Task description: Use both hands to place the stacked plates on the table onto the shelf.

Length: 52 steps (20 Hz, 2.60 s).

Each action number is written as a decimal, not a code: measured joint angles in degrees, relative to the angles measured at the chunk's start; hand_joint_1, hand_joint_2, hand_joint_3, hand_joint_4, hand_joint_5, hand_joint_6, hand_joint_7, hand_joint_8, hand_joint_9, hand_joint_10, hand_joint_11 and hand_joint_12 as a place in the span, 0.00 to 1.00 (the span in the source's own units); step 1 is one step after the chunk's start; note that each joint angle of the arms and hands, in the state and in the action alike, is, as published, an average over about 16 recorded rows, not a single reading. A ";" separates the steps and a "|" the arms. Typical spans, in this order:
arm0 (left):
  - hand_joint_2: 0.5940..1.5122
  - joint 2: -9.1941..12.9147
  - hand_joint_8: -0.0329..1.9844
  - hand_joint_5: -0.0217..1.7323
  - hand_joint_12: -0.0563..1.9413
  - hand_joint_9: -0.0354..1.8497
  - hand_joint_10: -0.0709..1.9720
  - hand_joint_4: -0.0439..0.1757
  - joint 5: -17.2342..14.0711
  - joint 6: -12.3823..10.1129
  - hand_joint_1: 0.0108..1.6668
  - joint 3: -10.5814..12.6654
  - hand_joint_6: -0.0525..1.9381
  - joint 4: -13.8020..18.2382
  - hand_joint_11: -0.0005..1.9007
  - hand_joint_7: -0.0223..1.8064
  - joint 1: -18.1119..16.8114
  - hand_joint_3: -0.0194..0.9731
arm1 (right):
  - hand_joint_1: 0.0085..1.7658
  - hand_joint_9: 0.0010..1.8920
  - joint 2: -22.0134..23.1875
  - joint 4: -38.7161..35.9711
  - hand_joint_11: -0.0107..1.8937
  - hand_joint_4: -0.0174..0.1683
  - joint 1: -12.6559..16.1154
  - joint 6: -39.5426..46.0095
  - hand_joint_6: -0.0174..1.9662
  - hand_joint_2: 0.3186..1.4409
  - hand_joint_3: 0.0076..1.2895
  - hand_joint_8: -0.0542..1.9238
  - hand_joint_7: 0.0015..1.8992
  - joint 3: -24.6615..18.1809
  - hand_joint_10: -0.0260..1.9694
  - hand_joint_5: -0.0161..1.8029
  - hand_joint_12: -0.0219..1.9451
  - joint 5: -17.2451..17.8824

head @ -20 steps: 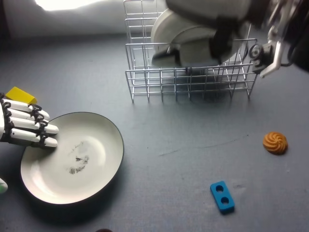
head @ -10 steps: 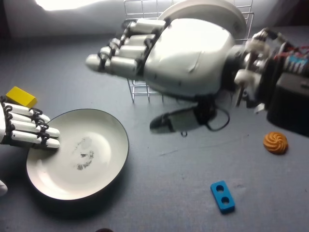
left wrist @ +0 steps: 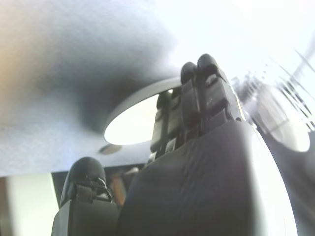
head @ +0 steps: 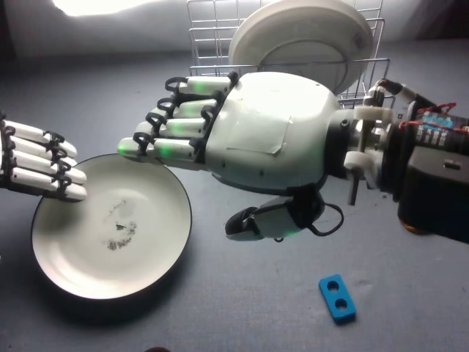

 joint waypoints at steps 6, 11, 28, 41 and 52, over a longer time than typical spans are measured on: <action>0.60 0.03 0.02 0.08 0.14 0.09 0.04 0.19 -1.85 2.19 0.00 0.79 0.04 0.23 0.01 0.09 -0.30 0.04 | 0.57 0.11 0.19 0.01 0.01 0.11 0.03 -0.58 0.03 0.59 0.00 0.04 0.08 -0.83 0.02 0.04 0.36 -0.07; 0.61 -0.06 0.02 0.08 0.15 0.08 0.04 0.19 -2.33 3.64 0.00 0.85 0.04 -0.20 0.01 0.10 1.14 0.04 | 0.61 0.10 0.37 0.02 0.01 0.11 0.18 -0.69 0.03 0.58 0.00 0.04 0.07 -1.02 0.02 0.03 0.34 -0.10; 0.60 -3.71 0.02 0.07 0.15 0.06 0.02 0.18 -1.29 -1.37 0.00 5.47 0.02 -3.18 0.01 0.08 7.54 0.04 | 0.63 0.10 -1.89 -0.94 0.01 0.11 -0.34 -1.44 0.03 0.57 0.00 0.04 0.07 0.39 0.02 0.04 0.36 -0.01; 0.60 -4.91 0.01 0.05 0.12 0.03 0.01 0.18 -1.34 -5.56 0.00 7.02 0.01 -4.89 0.01 0.05 10.35 0.04 | 0.59 0.13 -15.30 -1.48 0.01 0.11 -1.76 -3.77 0.03 0.57 0.00 0.04 0.10 12.64 0.02 0.07 0.41 0.30; 0.60 -5.05 0.01 0.05 0.13 0.03 0.01 0.17 -1.43 -5.53 0.00 7.28 0.01 -4.61 0.01 0.06 10.04 0.04 | 0.57 0.23 -26.82 -1.49 0.04 0.11 -2.63 -4.87 0.03 0.62 0.00 0.04 0.21 24.22 0.03 0.18 0.54 1.36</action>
